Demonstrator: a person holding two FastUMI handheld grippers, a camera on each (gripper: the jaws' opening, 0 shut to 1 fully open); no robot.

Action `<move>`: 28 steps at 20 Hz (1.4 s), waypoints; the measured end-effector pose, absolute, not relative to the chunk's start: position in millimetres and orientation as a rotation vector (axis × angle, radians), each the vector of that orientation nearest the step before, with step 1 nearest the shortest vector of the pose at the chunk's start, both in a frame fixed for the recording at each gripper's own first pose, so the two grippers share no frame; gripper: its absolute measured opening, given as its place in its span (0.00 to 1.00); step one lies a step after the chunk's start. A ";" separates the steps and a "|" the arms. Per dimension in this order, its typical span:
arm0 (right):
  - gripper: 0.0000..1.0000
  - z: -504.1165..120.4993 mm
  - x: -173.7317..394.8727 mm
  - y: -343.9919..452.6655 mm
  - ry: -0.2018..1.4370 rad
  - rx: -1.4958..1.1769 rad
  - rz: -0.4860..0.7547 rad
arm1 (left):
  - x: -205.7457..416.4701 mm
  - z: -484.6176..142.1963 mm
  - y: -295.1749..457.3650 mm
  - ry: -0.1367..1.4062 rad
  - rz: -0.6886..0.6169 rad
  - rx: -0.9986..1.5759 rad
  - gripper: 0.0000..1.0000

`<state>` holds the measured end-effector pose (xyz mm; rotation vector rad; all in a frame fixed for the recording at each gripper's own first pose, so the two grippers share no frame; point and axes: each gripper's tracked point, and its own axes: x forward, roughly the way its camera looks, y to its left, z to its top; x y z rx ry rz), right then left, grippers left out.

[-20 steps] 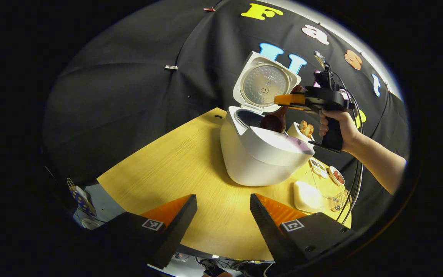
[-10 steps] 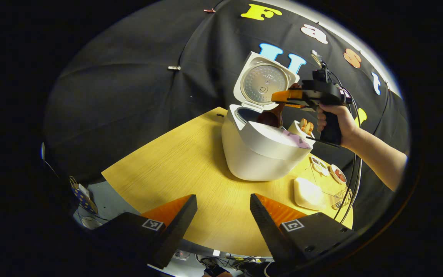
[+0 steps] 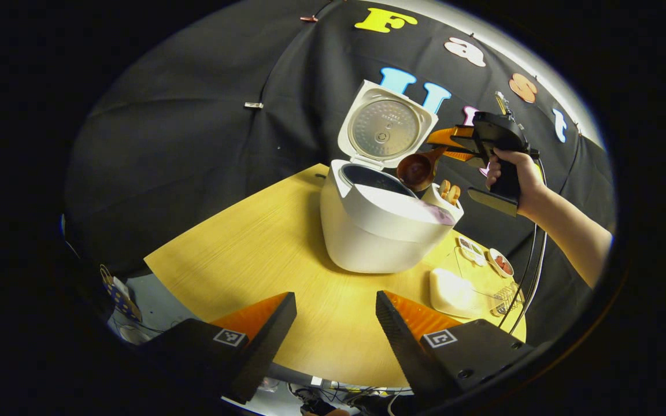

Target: Close the left gripper, press the button to open the rice cooker; take a wooden spoon from the chopstick holder with the right hand, scoop a spoonful of rice and pour it into the rice cooker, then put the wooden spoon back into the chopstick holder.

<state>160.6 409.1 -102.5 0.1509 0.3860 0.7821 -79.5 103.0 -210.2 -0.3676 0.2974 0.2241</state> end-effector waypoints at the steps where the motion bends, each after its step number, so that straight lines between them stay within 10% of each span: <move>1: 0.14 -97.1 160.1 411.3 0.341 0.116 0.797 | -78.6 -209.9 99.2 0.299 0.217 -0.371 0.96; 13: 0.14 -122.2 87.0 468.2 0.142 -0.290 1.041 | -100.0 -219.5 100.9 0.311 0.234 -0.384 0.96; 28: 0.14 -22.8 151.7 263.1 0.184 0.072 0.719 | -53.3 -187.8 17.9 0.304 0.064 -0.301 0.96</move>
